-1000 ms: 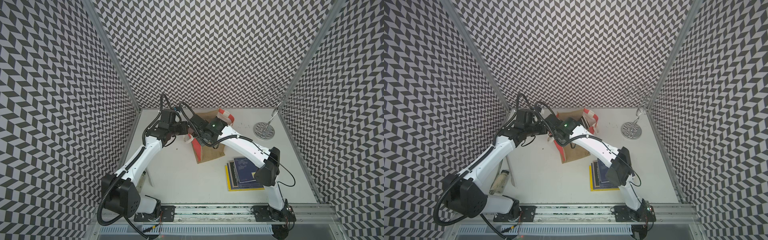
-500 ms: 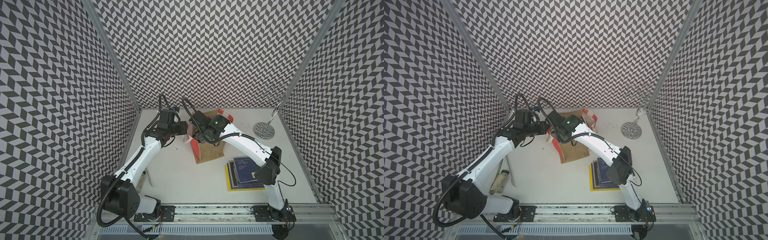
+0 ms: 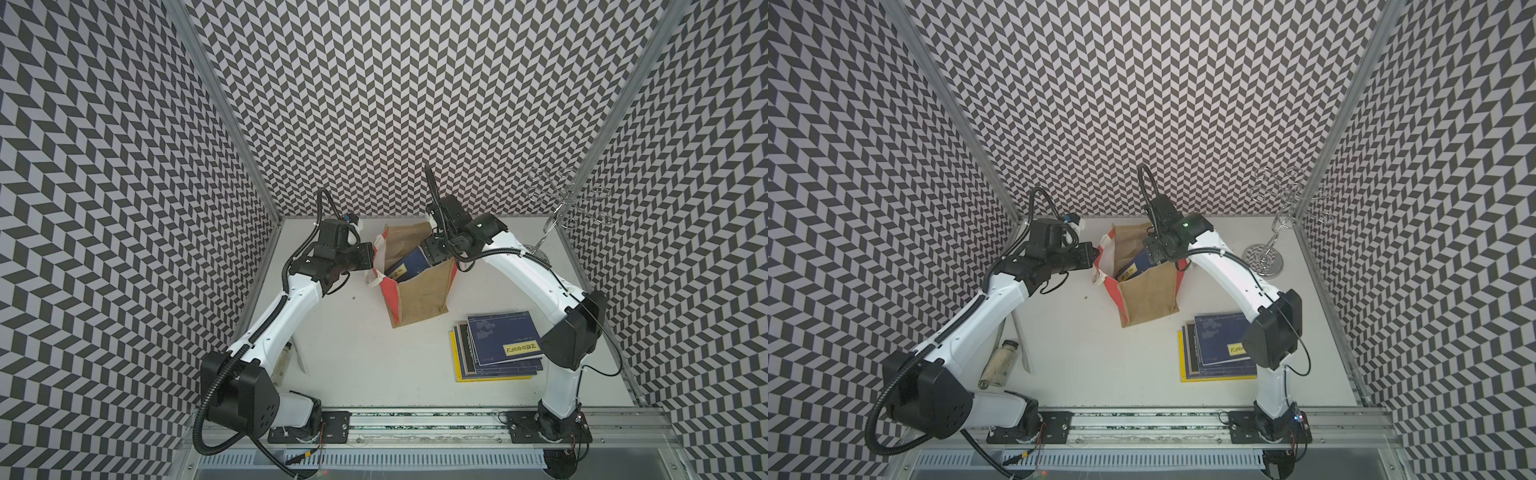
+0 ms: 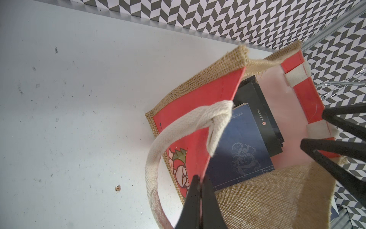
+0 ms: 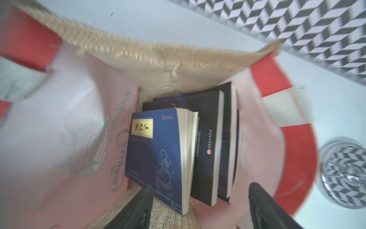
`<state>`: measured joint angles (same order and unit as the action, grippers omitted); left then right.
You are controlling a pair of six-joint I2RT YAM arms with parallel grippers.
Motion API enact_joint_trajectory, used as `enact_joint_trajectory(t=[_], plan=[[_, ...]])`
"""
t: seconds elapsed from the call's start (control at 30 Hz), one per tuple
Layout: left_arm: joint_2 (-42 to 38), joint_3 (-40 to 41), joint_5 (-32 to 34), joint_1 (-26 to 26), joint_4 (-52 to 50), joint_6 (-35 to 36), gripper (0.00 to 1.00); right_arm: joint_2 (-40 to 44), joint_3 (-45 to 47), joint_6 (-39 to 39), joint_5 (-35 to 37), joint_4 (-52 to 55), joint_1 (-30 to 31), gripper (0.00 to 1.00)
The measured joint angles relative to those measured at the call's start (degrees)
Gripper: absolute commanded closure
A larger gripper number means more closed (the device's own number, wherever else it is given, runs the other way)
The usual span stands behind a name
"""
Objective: Put the books into the canvas bag
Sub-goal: Place the book in the canvas bag, then adjust the book in the canvas bag.
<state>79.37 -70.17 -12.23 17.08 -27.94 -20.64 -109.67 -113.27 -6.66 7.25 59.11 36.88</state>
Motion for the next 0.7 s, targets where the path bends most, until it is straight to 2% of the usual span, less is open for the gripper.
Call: enact_joint_trajectory(t=[0.4,0.7], plan=[[0.0,0.0,-0.1,0.0,0.2,0.0,1.00,-10.1,-0.8,1.6,-11.2,-1.2,-1.8,0.18],[0.0,0.3,-0.1,-0.8,0.4,-0.3,1.00,-9.7,-0.8,2.9,-21.9,-3.8,-2.4,0.20]])
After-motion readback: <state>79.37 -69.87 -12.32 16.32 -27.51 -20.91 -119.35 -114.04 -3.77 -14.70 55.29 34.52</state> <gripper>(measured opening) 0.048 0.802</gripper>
